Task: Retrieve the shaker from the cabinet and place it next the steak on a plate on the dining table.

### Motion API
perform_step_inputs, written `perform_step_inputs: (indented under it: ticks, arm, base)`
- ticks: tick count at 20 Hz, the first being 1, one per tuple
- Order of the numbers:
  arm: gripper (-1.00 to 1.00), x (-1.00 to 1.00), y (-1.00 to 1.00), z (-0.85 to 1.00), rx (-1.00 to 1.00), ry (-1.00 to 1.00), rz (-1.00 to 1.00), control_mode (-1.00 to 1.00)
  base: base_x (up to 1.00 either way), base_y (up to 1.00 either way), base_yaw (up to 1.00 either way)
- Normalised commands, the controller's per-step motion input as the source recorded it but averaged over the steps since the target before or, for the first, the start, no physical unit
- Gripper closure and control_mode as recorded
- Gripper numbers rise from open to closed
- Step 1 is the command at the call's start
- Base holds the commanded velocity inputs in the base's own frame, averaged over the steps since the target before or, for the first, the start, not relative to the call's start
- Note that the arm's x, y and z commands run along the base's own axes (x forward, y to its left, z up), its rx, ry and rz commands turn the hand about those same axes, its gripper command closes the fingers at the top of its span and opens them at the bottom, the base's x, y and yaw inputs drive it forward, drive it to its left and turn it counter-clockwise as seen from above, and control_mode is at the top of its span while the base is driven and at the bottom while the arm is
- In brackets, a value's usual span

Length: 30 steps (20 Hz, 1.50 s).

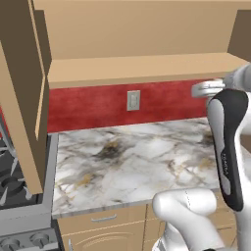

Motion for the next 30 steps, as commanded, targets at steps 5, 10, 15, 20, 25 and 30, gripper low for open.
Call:
perform_step_inputs:
  ticks: [5, 10, 15, 20, 25, 30]
  arm:
    - [1.00, -1.00, 0.55, -0.22, 0.00, -0.04, 0.02, -1.00]
    - [1.00, -1.00, 0.72, -0.13, 0.00, 0.00, 0.04, -1.00]
    - [1.00, 0.00, 0.00, 0.00, 0.00, 0.00, 0.00, 1.00]
    - [1.00, 0.00, 0.00, 0.00, 0.00, 0.00, 0.00, 1.00]
    - [1.00, 0.00, 0.00, 0.00, 0.00, 0.00, 0.00, 1.00]
    - [1.00, 0.00, 0.00, 0.00, 0.00, 0.00, 0.00, 1.00]
  base:
    - [0.00, 0.00, 0.00]
    - [0.00, 0.00, 0.00]
    - [-1.00, 0.56, 0.12]
    - [-1.00, 0.52, 0.44]
    - [-0.44, 0.18, 0.89]
    - [0.00, 0.08, 1.00]
